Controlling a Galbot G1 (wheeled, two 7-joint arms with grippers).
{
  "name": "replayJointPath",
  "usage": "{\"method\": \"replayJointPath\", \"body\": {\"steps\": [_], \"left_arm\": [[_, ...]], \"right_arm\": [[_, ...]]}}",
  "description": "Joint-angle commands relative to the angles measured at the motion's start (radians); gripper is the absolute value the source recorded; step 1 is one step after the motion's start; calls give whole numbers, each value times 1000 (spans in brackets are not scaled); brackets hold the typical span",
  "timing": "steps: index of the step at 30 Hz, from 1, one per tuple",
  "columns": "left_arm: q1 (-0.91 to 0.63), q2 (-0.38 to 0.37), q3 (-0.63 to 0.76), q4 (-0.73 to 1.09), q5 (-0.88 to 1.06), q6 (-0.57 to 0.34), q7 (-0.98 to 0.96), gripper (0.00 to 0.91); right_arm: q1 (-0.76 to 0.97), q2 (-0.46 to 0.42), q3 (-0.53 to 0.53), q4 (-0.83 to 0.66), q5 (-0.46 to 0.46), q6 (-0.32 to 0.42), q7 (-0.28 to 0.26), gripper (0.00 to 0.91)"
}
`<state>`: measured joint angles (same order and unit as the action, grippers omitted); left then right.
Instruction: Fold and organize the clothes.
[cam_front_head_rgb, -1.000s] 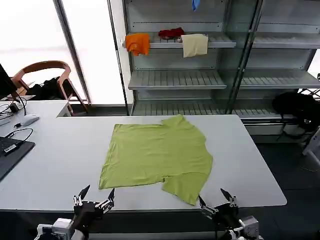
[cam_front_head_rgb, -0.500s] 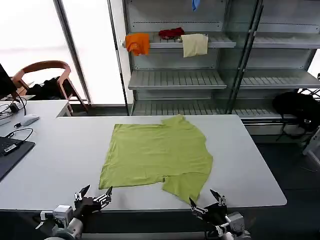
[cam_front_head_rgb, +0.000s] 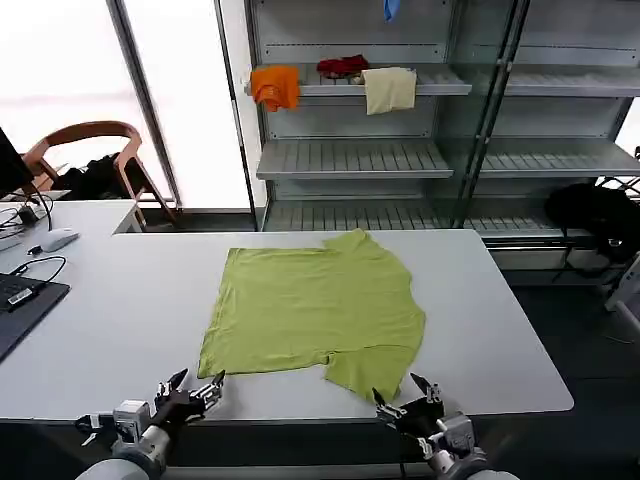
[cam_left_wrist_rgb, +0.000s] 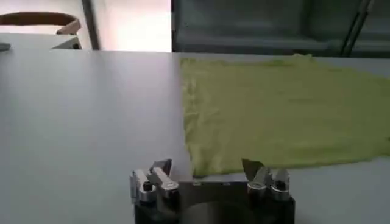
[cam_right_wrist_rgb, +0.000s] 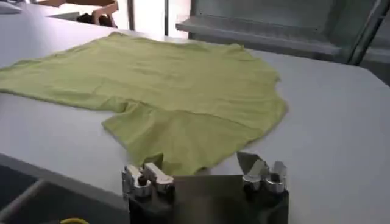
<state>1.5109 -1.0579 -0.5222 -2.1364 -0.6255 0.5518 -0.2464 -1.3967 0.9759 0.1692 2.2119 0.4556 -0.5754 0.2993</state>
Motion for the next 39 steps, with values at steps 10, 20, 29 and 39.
{"method": "replayJointPath", "body": {"steps": [10, 20, 29, 39], "left_arm": [[-30, -2, 15, 71, -4, -10, 24, 20], [-27, 1, 22, 67, 6, -11, 42, 10], [-39, 9, 16, 12, -2, -40, 21, 0], [-165, 11, 39, 3, -68, -32, -66, 0]], "right_arm": [[24, 2, -35, -43, -1, -5, -7, 111], [38, 4, -35, -40, -4, -4, -9, 0], [94, 0, 5, 17, -10, -3, -19, 0], [187, -17, 26, 17, 6, -3, -53, 0]]}}
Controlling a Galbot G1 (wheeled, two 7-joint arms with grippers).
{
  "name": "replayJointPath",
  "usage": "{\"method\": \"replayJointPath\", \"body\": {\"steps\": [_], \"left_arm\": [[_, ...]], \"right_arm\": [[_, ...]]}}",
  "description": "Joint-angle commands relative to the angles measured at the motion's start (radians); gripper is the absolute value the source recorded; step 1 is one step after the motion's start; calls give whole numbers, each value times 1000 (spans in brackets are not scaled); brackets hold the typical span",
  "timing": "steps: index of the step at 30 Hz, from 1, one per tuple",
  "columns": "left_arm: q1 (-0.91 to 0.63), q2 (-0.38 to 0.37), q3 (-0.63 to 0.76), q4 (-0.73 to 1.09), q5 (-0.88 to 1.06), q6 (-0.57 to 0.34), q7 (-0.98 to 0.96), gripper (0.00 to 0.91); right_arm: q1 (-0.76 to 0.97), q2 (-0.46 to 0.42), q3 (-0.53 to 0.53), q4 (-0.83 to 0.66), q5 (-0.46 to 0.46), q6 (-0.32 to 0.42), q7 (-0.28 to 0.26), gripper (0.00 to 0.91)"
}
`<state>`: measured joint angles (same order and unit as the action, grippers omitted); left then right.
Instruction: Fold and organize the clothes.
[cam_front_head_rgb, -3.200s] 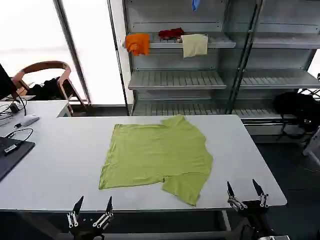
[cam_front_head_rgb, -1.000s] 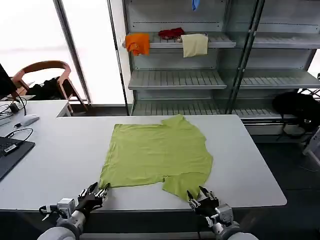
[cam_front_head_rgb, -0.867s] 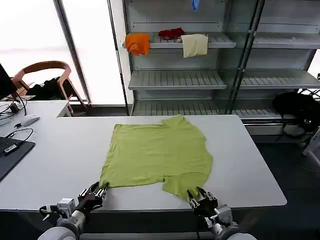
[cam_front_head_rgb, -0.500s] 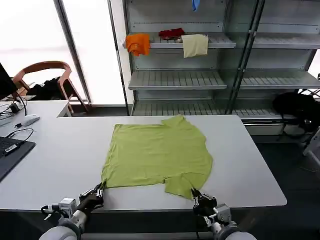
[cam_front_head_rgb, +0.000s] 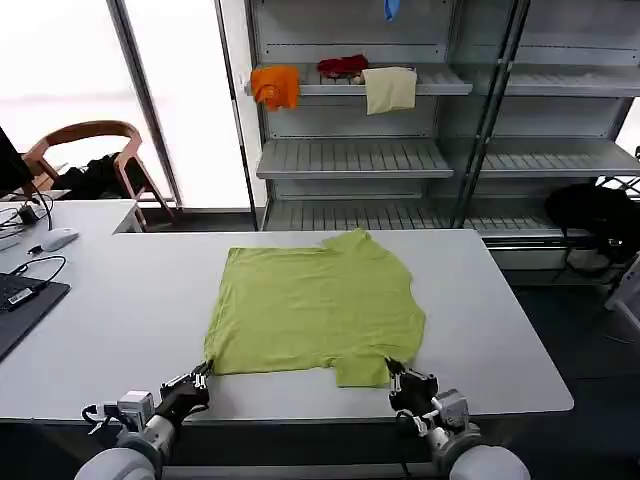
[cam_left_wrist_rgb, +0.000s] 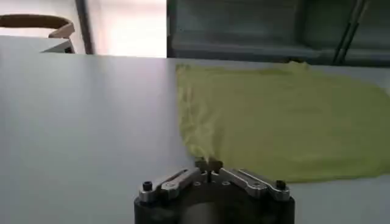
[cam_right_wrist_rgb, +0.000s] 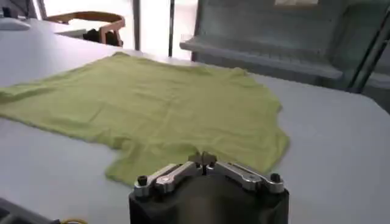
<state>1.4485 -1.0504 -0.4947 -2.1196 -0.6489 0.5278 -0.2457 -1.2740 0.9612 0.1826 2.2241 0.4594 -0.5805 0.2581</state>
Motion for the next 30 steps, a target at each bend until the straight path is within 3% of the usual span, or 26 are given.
{"method": "replayJointPath", "body": {"steps": [1, 17, 30], "left_arm": [[-126, 4, 13, -5, -49, -8, -69, 0], [-351, -22, 75, 194, -71, -58, -104, 0], [-420, -46, 109, 301, -38, -114, -48, 0]], "right_arm": [[80, -1, 12, -15, 5, 2, -18, 0], [378, 17, -49, -302, -24, 80, -105, 0], [471, 37, -114, -444, -117, 240, -204, 0]]}}
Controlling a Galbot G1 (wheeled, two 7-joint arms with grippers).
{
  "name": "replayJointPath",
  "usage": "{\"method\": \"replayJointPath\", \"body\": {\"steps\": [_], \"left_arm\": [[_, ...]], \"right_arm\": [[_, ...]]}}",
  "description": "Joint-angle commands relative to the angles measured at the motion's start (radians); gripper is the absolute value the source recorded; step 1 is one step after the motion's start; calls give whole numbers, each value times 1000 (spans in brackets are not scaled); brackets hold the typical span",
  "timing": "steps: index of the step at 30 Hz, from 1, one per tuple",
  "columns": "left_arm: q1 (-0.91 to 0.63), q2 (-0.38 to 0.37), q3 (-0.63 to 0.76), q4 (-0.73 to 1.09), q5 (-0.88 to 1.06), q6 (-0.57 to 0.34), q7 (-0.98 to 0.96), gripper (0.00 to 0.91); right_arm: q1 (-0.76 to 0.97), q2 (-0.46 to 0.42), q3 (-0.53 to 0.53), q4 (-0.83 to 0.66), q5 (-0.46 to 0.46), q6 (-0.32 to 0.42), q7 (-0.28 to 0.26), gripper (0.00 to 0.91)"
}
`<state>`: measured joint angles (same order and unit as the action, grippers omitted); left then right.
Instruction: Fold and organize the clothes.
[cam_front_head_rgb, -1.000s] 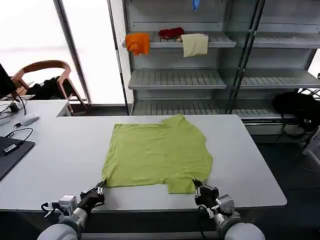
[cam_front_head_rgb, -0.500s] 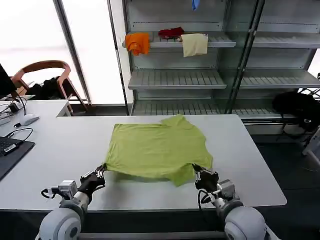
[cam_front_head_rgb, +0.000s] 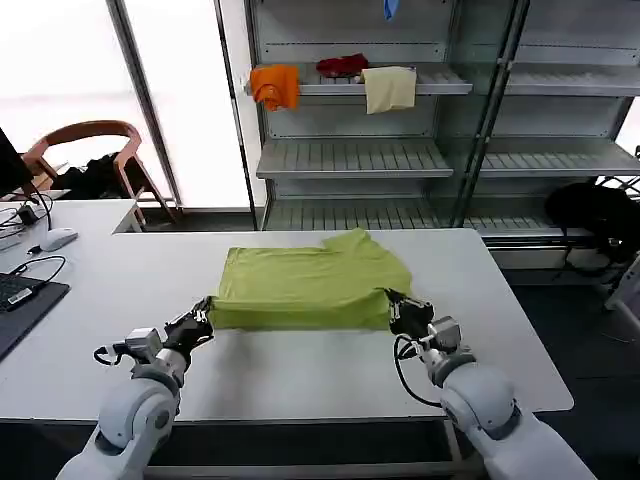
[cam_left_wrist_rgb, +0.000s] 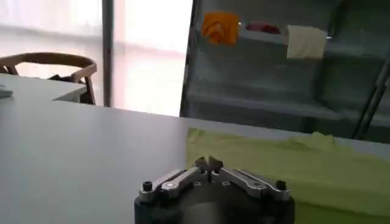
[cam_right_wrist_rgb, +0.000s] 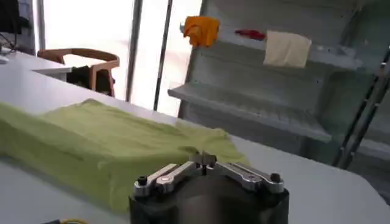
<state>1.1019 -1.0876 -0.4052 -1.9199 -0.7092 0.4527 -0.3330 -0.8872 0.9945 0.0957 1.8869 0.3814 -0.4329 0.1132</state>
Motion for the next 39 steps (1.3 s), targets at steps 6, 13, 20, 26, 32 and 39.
{"method": "replayJointPath", "body": {"steps": [6, 13, 20, 26, 32, 39], "left_arm": [[-40, -17, 26, 127, 75, -64, 80, 0], [-19, -15, 31, 141, 118, -68, 108, 0], [-15, -16, 36, 154, 140, -65, 114, 10], [-35, -19, 48, 167, 149, -59, 113, 30], [-55, -14, 54, 176, 155, -46, 116, 907], [-55, -3, 48, 170, 170, -35, 112, 907]], "right_arm": [[53, 2, -25, -126, -58, 121, -80, 0], [25, -1, -17, -131, -69, 126, -90, 0], [6, -6, -7, -144, -78, 125, -99, 0], [7, 9, -7, -166, -85, 122, -86, 0], [7, 13, -7, -175, -85, 115, -76, 433], [12, 12, 4, -161, -72, 88, -59, 907]]}}
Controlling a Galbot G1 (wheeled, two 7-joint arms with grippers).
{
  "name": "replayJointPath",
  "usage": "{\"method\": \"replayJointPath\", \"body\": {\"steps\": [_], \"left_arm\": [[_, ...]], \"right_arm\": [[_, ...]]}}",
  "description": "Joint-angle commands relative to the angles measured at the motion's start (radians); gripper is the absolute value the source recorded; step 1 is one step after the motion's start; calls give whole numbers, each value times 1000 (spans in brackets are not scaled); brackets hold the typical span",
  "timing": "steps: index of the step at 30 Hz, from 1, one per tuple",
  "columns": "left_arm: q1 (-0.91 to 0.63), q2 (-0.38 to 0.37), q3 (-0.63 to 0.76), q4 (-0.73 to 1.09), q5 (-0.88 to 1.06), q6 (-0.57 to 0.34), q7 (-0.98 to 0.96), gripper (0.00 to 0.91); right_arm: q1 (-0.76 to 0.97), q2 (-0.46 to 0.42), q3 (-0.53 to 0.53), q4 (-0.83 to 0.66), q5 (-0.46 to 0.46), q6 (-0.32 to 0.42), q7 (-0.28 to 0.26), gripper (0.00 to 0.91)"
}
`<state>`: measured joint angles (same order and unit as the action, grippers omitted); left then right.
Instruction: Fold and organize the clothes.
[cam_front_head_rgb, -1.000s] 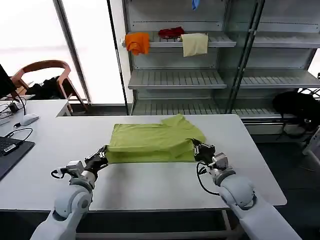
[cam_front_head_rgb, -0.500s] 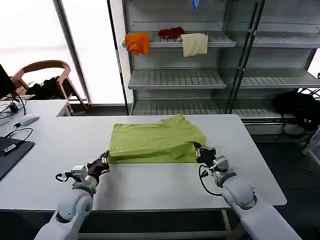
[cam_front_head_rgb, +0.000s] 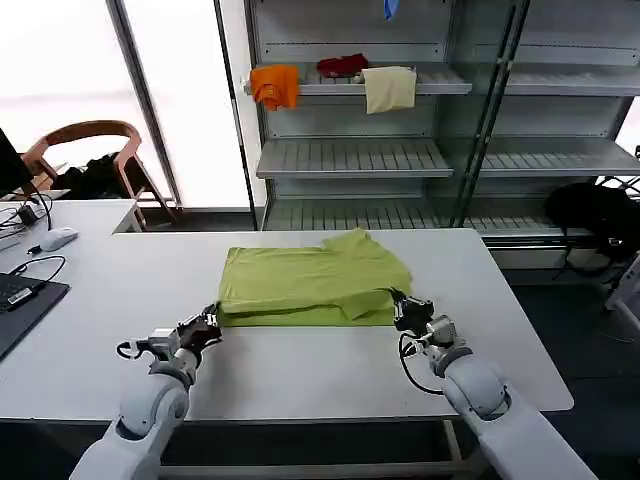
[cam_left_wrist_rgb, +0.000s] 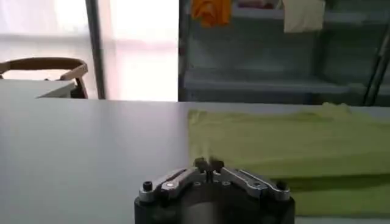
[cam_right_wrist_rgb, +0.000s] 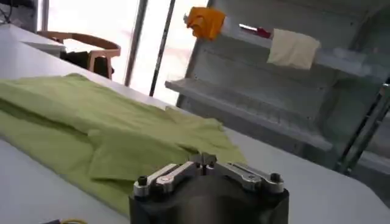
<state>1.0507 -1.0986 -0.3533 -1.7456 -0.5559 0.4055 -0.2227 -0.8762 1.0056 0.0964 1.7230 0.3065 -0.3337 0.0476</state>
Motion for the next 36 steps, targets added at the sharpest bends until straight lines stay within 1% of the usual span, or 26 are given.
{"method": "replayJointPath", "body": {"steps": [1, 5, 6, 9, 13, 14, 16, 23, 27, 28, 29, 32, 36], "left_arm": [[-1, 10, -7, -12, 17, 18, 0, 907], [26, 27, -20, -60, 17, 30, -2, 907], [32, 31, -23, -71, 16, 36, -3, 907], [51, 39, -31, -107, 7, 60, -12, 907], [65, 39, -41, -148, -46, 121, -13, 907], [69, 38, -42, -157, -72, 140, -10, 907], [69, 36, -44, -161, -100, 171, -3, 907], [56, 31, -49, -118, -119, 172, 9, 907], [46, 32, -53, -103, -121, 171, 9, 907], [43, 32, -56, -93, -124, 171, 8, 907], [41, 32, -58, -89, -125, 171, 8, 907], [36, 30, -61, -65, -131, 171, 9, 907], [32, 22, -58, -47, -133, 170, 19, 907]], "right_arm": [[1, 1, 5, 7, 10, -19, 9, 907], [-14, -5, 21, 49, 49, -50, 24, 907], [-25, -10, 31, 70, 77, -70, 30, 907], [-54, -34, 57, 111, 139, -100, 29, 907], [-84, -51, 95, 136, 239, -143, 38, 907], [-90, -54, 108, 139, 282, -161, 48, 907], [-96, -59, 118, 135, 315, -181, 51, 907], [-91, -61, 127, 95, 371, -220, 56, 907], [-79, -55, 121, 80, 373, -219, 51, 907], [-74, -52, 115, 80, 370, -217, 43, 887], [-70, -50, 111, 79, 366, -215, 38, 786], [-56, -40, 96, 67, 345, -215, 32, 736], [-43, -29, 80, 44, 327, -213, 29, 725]]}}
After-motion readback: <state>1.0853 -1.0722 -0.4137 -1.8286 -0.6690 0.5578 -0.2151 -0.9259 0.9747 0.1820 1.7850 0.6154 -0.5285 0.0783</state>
